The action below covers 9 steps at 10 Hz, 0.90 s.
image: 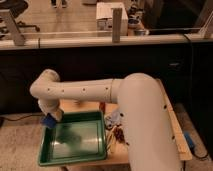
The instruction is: Place sponge in tray
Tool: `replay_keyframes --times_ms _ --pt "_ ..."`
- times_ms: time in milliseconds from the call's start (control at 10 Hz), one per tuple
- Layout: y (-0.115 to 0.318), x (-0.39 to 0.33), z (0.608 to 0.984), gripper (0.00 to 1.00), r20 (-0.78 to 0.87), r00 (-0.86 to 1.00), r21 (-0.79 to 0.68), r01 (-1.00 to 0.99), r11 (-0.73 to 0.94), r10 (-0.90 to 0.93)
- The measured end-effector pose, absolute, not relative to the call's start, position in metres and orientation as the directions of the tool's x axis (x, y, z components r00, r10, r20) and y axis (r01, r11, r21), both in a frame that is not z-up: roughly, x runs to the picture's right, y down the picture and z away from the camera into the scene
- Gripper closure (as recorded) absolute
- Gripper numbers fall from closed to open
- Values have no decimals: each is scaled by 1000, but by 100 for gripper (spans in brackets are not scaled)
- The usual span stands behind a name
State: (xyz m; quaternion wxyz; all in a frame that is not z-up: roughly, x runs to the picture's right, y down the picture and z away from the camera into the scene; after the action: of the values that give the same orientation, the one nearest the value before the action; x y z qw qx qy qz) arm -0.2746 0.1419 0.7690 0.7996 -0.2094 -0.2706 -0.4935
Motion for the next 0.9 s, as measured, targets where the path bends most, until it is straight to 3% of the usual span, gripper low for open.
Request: replay_keyframes --times_ms 400,600,900 --pt "168 -249 764 95 648 392 -92 891 444 -653" --pt "181 -232 763 79 657 416 -117 880 460 -629" --pt "187 -223 761 46 663 425 -127 875 468 -616"
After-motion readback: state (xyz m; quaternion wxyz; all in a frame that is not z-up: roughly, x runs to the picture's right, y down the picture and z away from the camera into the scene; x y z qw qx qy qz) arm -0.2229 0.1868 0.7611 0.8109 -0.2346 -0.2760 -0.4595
